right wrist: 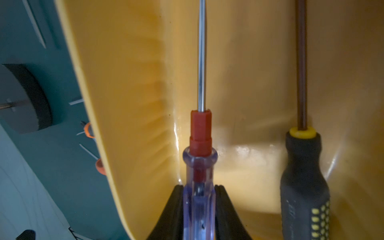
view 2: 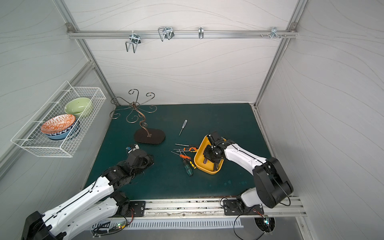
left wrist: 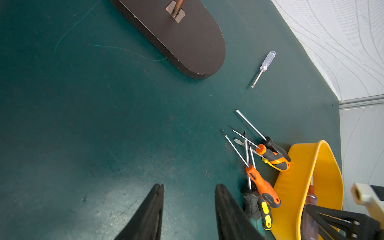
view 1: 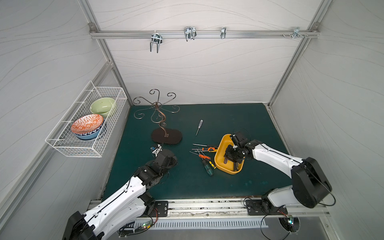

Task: Put the screwdriver on the desktop into the storage box
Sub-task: Place the screwdriver in the storage box, then adjust the storage box at the center of the board.

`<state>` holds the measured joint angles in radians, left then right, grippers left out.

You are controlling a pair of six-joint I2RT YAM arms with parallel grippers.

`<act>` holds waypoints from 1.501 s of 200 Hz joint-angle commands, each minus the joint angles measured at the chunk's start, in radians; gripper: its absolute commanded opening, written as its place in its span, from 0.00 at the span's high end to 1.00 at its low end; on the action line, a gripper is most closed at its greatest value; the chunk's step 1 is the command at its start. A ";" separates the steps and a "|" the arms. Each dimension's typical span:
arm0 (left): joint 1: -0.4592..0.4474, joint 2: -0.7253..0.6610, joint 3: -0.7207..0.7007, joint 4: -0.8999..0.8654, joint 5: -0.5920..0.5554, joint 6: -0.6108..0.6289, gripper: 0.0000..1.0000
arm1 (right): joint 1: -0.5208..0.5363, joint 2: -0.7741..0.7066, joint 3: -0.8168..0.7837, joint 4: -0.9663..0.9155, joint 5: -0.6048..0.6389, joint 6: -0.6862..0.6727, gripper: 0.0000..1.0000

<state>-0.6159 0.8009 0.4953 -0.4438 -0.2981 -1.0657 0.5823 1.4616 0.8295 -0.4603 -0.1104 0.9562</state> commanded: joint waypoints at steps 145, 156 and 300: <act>0.004 0.077 0.009 0.081 0.043 -0.032 0.56 | -0.159 -0.368 0.015 -0.470 0.245 -0.194 0.47; 0.004 0.087 0.013 0.084 0.052 -0.033 0.56 | -0.160 -0.364 -0.003 -0.451 0.214 -0.194 0.48; 0.005 0.156 0.038 0.078 0.116 -0.062 0.56 | -0.163 -0.125 0.011 -0.288 0.155 -0.333 0.91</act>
<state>-0.6159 0.9363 0.4953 -0.3920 -0.2005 -1.1126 0.4248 1.3117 0.8028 -0.7624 0.0414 0.6838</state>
